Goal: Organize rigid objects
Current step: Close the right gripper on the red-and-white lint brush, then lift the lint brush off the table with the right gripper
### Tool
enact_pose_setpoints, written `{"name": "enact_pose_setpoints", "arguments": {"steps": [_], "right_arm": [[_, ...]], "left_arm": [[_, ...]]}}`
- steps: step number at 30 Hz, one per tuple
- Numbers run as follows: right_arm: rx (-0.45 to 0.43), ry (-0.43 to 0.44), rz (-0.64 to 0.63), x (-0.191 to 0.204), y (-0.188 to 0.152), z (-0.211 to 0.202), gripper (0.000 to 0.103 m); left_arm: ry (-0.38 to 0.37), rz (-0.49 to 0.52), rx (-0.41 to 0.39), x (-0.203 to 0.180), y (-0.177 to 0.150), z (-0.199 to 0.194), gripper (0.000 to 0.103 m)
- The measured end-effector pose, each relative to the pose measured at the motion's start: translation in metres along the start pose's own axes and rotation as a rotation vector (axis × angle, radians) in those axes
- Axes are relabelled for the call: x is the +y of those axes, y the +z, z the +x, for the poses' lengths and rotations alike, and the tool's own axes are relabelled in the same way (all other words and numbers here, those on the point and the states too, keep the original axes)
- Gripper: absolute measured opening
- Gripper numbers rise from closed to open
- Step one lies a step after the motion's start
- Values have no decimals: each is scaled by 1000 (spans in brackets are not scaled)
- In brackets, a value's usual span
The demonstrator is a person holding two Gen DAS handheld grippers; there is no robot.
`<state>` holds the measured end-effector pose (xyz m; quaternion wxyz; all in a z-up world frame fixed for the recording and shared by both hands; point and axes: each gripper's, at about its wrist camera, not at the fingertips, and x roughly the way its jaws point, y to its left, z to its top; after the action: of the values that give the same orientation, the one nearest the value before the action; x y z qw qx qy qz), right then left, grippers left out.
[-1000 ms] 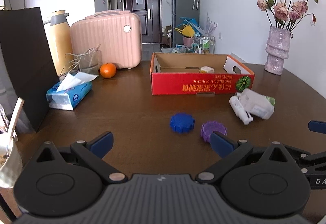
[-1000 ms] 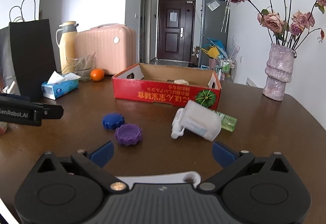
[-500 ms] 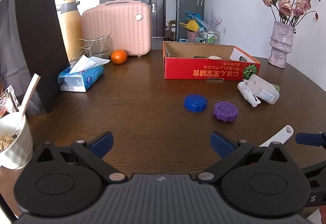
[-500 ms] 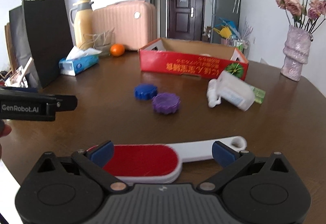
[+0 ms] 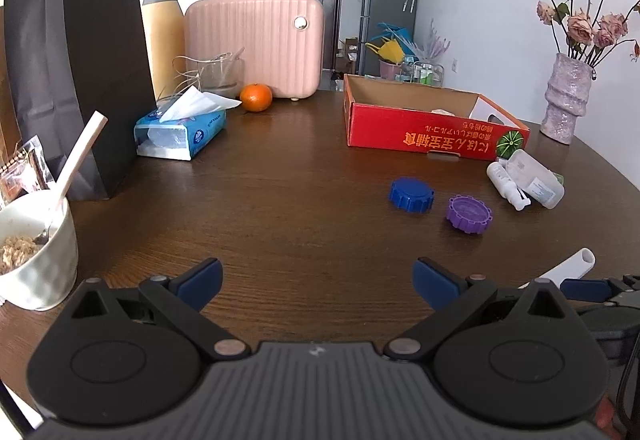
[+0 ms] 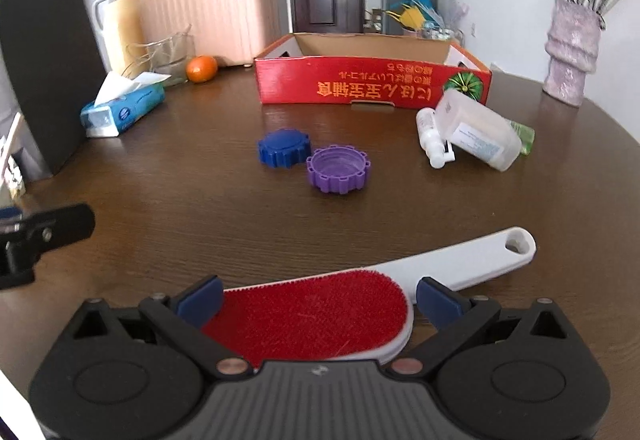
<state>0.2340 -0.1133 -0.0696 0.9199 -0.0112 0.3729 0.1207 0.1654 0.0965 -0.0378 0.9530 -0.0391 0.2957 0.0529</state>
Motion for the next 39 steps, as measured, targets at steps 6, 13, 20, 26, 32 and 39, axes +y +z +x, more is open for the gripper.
{"name": "enact_pose_setpoints", "arguments": {"steps": [6,13,20,26,32,39], "right_arm": [[27,40,-16,-13,0,-2,103],[54,9,-58,-40,-1,-15,102],[27,17,42,-37,5,-13,98],[71,-85,-6,-16,1,15,93],[68,-109,-59,-35,-5,9,86],[67,-99,-52,-68,-4,8,82]], "left_arm": [[-11,-3,7,1,-2,3,103],[-10,-10,14,0,-2,5,103],[-20,8,8,-10,0,3,103],[-23,17,7,-14,-1,2,103],[-26,9,24,-13,-1,7,103],[-30,11,41,-15,-3,14,103]]}}
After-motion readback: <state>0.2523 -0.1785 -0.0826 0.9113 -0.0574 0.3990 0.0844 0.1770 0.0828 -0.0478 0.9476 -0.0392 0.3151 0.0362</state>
